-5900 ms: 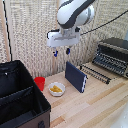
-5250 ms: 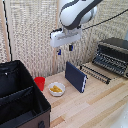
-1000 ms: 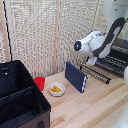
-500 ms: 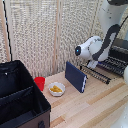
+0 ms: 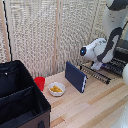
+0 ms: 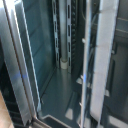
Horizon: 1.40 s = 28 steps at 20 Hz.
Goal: Gently stretch your hand towards the oven tray's handle, obtaining a firm grip, and draw it cautiously out of the oven. Transition your grip to the hot dog bowl, gingerly seizing the edge, and elevate it from the surface. Hover the bowl over the tray, delicately lower it, and temper your grip, establishing the bowl's equilibrium.
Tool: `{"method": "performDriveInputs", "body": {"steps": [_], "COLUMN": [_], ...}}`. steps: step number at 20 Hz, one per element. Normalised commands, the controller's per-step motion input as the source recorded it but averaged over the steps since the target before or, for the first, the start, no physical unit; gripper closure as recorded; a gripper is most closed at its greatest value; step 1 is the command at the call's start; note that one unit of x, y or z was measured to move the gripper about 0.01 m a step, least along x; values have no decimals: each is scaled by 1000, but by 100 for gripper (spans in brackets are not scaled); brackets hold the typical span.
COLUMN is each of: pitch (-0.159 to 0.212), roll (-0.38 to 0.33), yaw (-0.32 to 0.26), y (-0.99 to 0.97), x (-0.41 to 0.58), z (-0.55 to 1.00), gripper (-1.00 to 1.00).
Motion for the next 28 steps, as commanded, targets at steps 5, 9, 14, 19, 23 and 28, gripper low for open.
{"method": "performDriveInputs", "body": {"steps": [5, 9, 14, 19, 23, 28], "pitch": [6, 0, 0, 0, 0, 0], "roll": [33, 7, -4, -18, 218, 255], "yaw": [0, -9, -42, -42, -104, -91], "y": [-205, -107, -34, 60, -111, -14], "x": [0, 0, 0, -12, -14, -40], "z": [-1, 0, 0, 0, 86, 141], "gripper": [100, 100, 100, 100, 100, 100]}}
